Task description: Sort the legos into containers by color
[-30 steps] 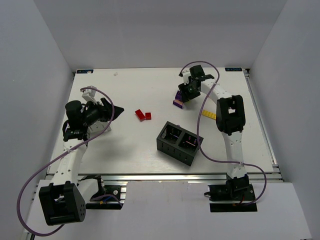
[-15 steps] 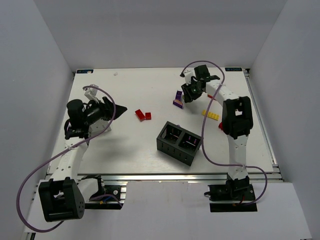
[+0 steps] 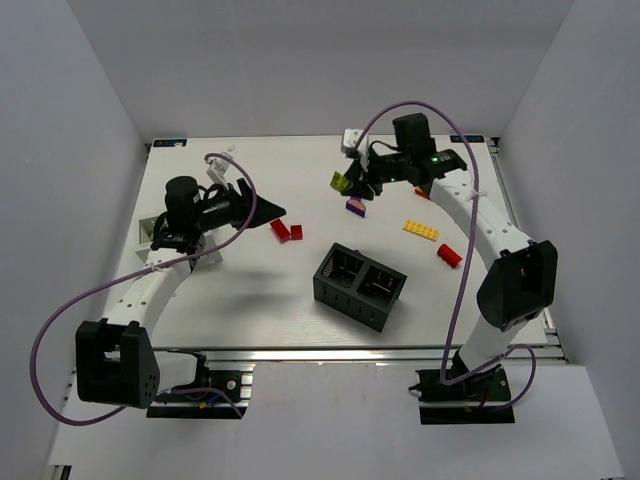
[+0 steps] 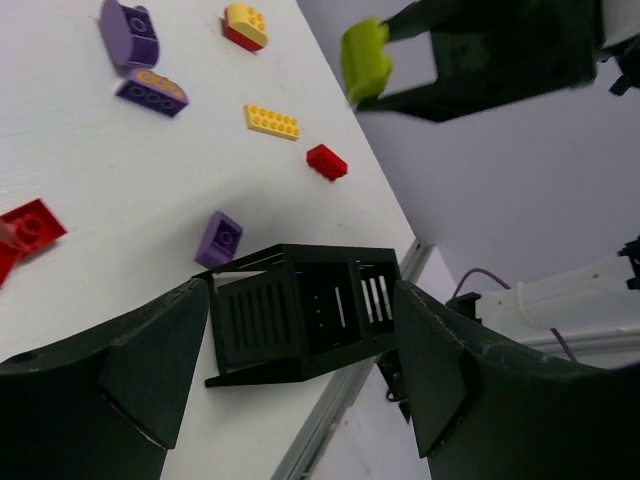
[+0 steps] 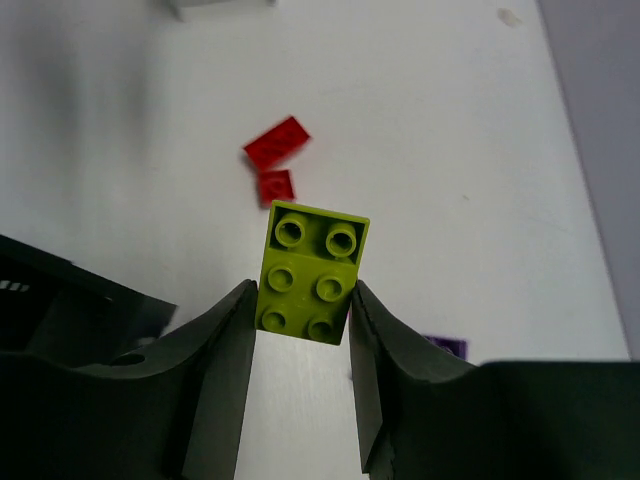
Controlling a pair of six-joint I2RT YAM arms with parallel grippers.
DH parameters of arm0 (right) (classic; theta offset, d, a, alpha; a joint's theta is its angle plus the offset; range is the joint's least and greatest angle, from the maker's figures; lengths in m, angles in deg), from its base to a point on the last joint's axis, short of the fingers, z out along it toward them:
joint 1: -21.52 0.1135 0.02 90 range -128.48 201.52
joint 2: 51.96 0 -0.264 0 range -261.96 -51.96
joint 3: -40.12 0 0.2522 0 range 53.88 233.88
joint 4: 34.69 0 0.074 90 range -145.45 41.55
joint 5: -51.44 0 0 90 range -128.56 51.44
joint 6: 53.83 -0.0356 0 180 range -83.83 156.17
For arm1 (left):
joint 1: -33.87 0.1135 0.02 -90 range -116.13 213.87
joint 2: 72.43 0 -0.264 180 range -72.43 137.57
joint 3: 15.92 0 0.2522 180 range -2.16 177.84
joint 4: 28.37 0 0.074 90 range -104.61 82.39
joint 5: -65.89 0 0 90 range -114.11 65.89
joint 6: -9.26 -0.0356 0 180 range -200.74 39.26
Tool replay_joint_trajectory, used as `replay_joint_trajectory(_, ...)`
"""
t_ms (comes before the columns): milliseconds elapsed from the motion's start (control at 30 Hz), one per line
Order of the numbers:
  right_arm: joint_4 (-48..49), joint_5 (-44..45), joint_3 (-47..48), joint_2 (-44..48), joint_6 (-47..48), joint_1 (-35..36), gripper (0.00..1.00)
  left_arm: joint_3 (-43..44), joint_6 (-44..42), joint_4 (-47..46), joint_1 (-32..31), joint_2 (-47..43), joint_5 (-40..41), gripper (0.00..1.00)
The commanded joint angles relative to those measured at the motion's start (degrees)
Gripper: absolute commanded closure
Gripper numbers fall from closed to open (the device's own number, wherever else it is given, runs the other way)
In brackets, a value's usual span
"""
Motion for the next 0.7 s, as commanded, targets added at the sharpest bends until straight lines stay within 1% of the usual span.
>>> replay_joint_trajectory(0,-5.3,-5.3,1.3,-1.0,3.6,4.6,1.00,2.1,3.8,-2.9,-2.3,0.3,-0.5,0.16)
replay_joint_trajectory(133,-4.9,-2.8,0.8,-1.3,2.4,9.0,1.00,3.4,4.1,-1.7,-3.6,0.3,0.7,0.15)
replay_joint_trajectory(200,-4.3,-1.6,0.5,-1.0,1.5,9.8,1.00,3.7,3.8,-0.8,-4.3,0.7,1.3,0.15)
replay_joint_trajectory(333,-3.6,0.9,0.0,-0.8,0.9,13.7,1.00,4.3,2.9,0.7,-6.6,1.7,2.1,0.14)
replay_joint_trajectory(533,-0.6,4.0,0.0,-0.1,-1.6,16.9,1.00,4.8,1.0,3.8,-9.3,3.0,5.1,0.14)
replay_joint_trajectory(600,0.0,4.6,0.3,-0.1,-2.3,17.4,1.00,5.6,0.1,6.2,-9.9,3.5,5.9,0.16)
replay_joint_trajectory(667,0.1,4.9,0.2,0.0,-2.5,17.5,1.00,5.8,-0.5,7.9,-10.4,3.9,6.9,0.24)
